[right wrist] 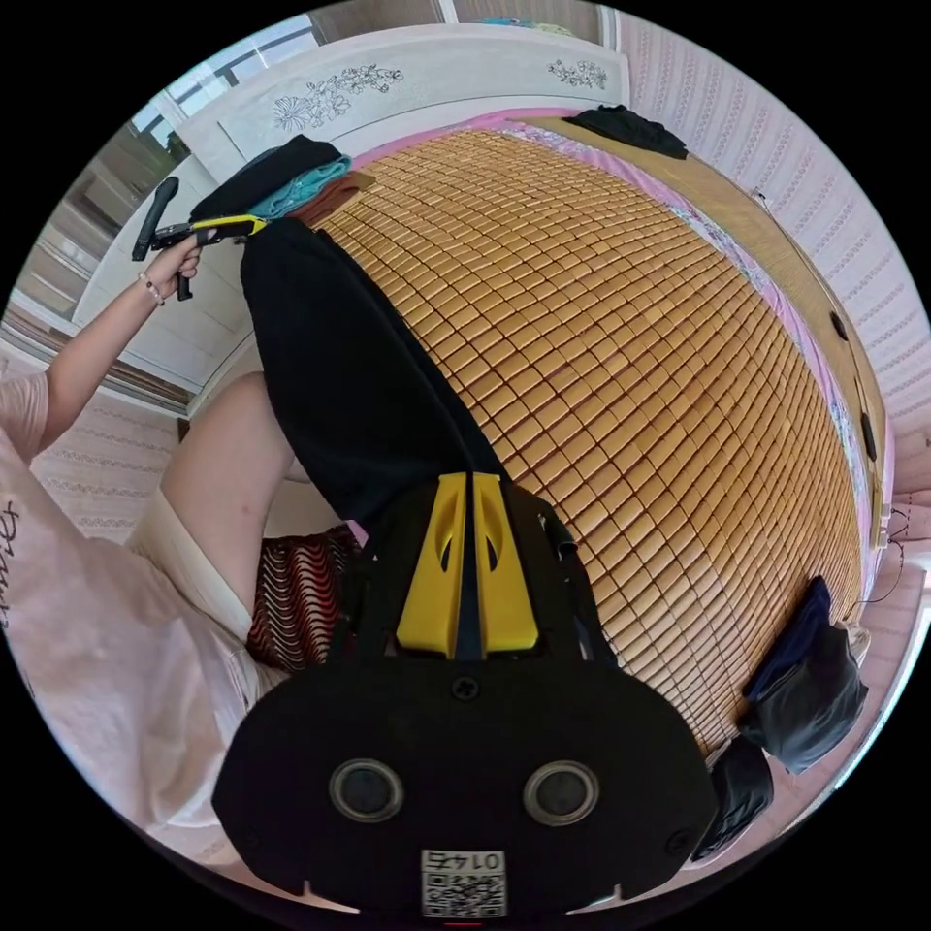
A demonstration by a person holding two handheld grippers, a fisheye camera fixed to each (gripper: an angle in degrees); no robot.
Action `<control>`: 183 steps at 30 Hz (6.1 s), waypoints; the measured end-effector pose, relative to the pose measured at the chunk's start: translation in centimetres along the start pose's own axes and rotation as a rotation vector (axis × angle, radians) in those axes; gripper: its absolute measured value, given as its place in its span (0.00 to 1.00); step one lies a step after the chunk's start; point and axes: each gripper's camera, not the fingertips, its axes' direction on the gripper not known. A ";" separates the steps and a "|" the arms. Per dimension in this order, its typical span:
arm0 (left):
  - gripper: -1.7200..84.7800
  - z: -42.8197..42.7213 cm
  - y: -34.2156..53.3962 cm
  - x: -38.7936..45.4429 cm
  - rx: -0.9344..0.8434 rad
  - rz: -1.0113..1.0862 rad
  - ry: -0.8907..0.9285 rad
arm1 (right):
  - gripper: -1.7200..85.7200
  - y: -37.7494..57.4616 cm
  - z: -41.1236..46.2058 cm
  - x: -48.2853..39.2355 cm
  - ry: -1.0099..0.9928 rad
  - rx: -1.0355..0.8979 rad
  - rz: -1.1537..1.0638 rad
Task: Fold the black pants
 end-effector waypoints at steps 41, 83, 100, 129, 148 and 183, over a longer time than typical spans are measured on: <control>0.01 14.5 16.3 30.9 -0.326 0.562 0.339 | 0.03 34.2 2.7 23.0 0.070 0.122 1.253; 0.08 19.8 31.9 38.5 -0.099 0.773 0.345 | 0.02 2.4 5.5 13.4 -0.215 0.077 0.260; 0.12 20.9 35.0 43.7 -0.093 0.946 0.214 | 0.19 40.9 -1.5 31.0 0.060 0.353 1.380; 0.01 20.1 28.6 50.7 -0.152 0.860 0.621 | 0.03 44.4 -22.4 22.2 -0.127 1.272 0.814; 0.09 12.4 28.0 12.5 -0.099 -0.020 0.266 | 0.04 -5.3 13.1 -12.9 -0.427 0.107 -0.078; 0.01 22.5 28.0 39.1 -0.232 0.679 0.341 | 0.01 -23.9 36.1 -7.0 0.098 -0.416 -0.197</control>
